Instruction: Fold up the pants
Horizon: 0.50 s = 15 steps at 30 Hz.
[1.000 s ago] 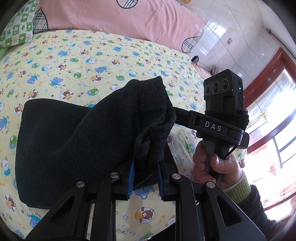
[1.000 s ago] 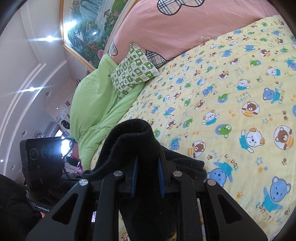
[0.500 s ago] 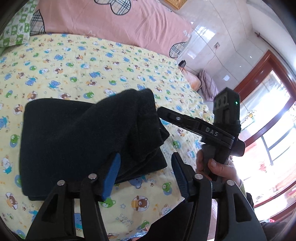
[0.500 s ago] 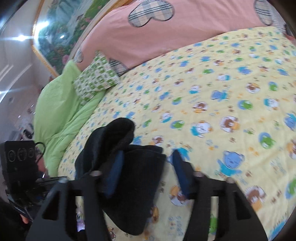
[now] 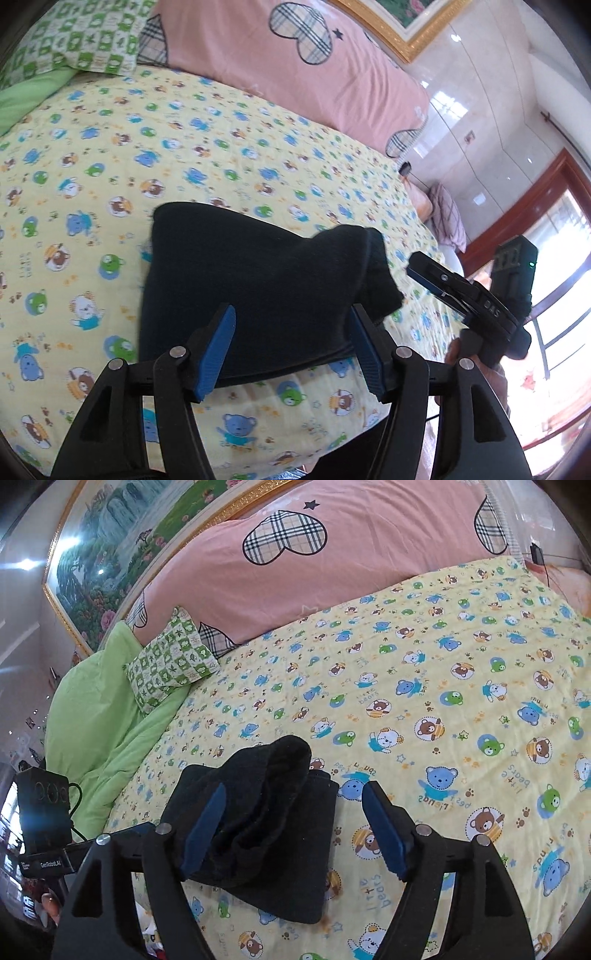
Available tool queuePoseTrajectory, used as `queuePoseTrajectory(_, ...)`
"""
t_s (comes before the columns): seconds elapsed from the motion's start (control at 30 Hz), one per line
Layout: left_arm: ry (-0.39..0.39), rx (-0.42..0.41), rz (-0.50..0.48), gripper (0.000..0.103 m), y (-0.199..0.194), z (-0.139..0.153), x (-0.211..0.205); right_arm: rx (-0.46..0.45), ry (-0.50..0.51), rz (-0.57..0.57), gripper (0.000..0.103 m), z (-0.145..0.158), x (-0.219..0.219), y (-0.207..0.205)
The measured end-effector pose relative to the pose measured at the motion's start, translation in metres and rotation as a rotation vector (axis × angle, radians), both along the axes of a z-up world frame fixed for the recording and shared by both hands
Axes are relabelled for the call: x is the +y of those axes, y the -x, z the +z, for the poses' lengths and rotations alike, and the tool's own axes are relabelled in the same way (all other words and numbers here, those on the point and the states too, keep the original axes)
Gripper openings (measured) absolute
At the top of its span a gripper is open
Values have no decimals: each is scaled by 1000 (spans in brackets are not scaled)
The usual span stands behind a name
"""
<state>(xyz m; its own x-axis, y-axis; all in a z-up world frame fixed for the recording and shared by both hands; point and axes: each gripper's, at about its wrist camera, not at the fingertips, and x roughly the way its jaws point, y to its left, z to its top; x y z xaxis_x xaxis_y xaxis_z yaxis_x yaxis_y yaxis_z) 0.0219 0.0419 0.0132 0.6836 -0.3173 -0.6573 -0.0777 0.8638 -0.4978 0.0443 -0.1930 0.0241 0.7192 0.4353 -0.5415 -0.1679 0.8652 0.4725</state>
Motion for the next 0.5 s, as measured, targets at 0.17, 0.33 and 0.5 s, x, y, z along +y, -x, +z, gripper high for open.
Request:
queuePoseTrajectory(0.17, 3, -2, 51, 67, 6, -1, 21, -23, 61, -7, 82, 11, 22, 2)
queuePoseTrajectory(0.33, 5, 2, 97, 67, 10, -3, 39, -20, 89, -22, 86, 16, 37, -1)
queuePoseTrajectory(0.5, 3, 12, 126, 71, 9, -7, 51, 2, 124, -64, 89, 13, 44, -7)
